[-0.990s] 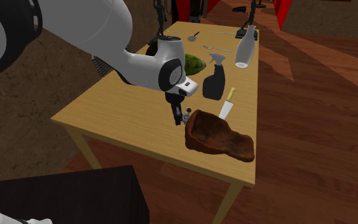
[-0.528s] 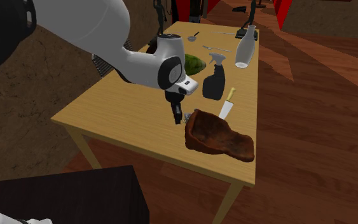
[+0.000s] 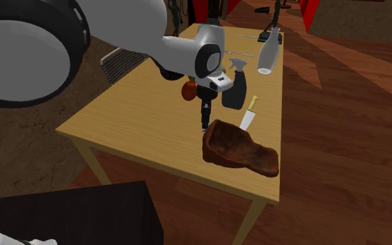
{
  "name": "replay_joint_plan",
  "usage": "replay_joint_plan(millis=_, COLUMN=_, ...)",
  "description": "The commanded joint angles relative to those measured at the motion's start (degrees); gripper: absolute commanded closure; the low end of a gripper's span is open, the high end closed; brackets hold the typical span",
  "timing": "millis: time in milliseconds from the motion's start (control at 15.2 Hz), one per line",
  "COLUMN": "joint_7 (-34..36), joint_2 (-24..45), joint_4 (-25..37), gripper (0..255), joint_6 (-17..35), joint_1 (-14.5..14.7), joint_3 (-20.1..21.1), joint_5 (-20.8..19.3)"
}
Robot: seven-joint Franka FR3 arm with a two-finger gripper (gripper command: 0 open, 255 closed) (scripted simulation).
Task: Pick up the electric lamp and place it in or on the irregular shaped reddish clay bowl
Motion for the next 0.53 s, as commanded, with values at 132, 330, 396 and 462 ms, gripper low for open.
replay_joint_plan(millis=132, joint_7=0.78, joint_2=1.80, joint_4=-0.48, gripper=0, joint_6=1.75, joint_1=0.13, joint_3=-0.73, joint_5=-0.74)
replay_joint_plan(millis=330, joint_7=0.97, joint_2=2.41, joint_4=-0.82, gripper=0, joint_6=2.66, joint_1=0.19, joint_3=-0.93, joint_5=-1.05)
replay_joint_plan(millis=396, joint_7=0.98, joint_2=2.41, joint_4=-0.82, gripper=0, joint_6=2.66, joint_1=0.18, joint_3=-0.93, joint_5=-1.05)
replay_joint_plan(millis=462, joint_7=0.98, joint_2=2.41, joint_4=-0.82, gripper=0, joint_6=2.66, joint_1=0.18, joint_3=-0.93, joint_5=-1.05)
